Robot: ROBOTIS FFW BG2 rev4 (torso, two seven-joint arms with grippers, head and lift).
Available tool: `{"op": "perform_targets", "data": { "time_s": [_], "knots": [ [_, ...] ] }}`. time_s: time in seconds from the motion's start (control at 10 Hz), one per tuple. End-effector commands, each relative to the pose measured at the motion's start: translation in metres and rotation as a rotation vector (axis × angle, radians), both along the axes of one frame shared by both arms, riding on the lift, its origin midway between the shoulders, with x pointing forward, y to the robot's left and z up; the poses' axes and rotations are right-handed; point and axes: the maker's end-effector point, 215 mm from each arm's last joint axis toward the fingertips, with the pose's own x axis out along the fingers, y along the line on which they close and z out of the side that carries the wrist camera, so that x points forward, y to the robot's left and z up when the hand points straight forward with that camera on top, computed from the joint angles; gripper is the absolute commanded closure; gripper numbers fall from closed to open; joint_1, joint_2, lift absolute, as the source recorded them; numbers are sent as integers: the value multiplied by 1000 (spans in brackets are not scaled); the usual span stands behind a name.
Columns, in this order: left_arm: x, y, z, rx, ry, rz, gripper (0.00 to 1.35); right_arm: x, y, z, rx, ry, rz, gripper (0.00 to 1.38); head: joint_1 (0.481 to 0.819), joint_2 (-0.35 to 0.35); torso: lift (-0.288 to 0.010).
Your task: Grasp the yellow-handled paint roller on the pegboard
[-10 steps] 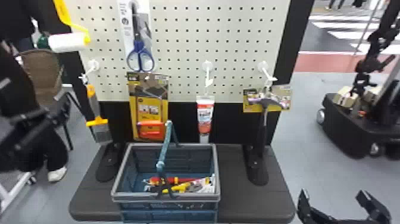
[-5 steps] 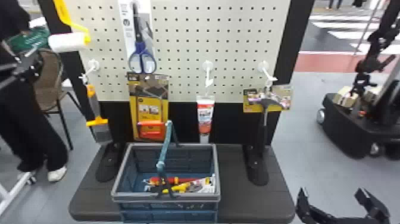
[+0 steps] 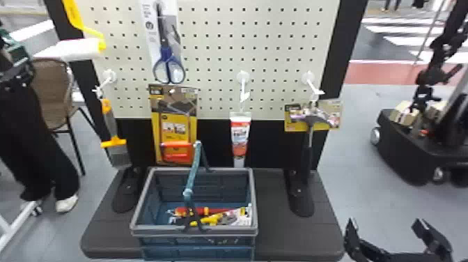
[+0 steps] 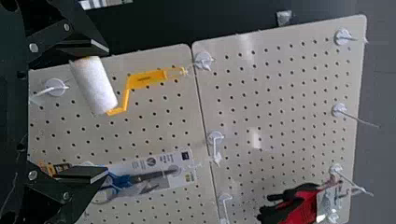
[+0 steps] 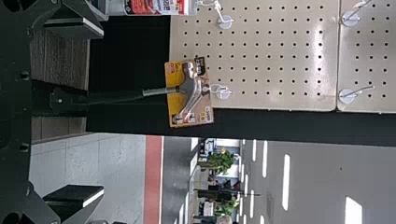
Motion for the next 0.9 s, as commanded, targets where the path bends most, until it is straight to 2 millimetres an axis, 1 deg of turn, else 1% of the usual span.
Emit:
{"op": "perform_targets", "data": {
  "time_s": [0.0,0.1,0.2,0.4,0.5,0.6,0.7,0.8],
  "knots": [
    [21,35,-21,-33,45,14,369,0,1,1,0,-2,2,122,549,0,-100],
    [29,41,-25,-50,55,-8,369,0,1,1,0,-2,4,122,549,0,-100],
    [36,39,-22,-71,59,-42,369,0,1,2,-1,-5,5,122,549,0,-100],
    [54,32,-11,-75,70,-108,369,1,3,2,-2,-6,9,122,549,0,-100],
    [63,33,-9,-82,78,-139,369,3,5,4,2,-11,14,122,549,0,-100],
    [71,35,-2,-83,80,-151,369,4,8,4,5,-14,19,122,549,0,-100],
    [83,37,2,-82,93,-164,369,5,8,5,5,-16,19,122,549,0,-100],
    [97,37,1,-91,112,-190,369,5,9,5,5,-16,23,122,549,0,-100]
  ]
}}
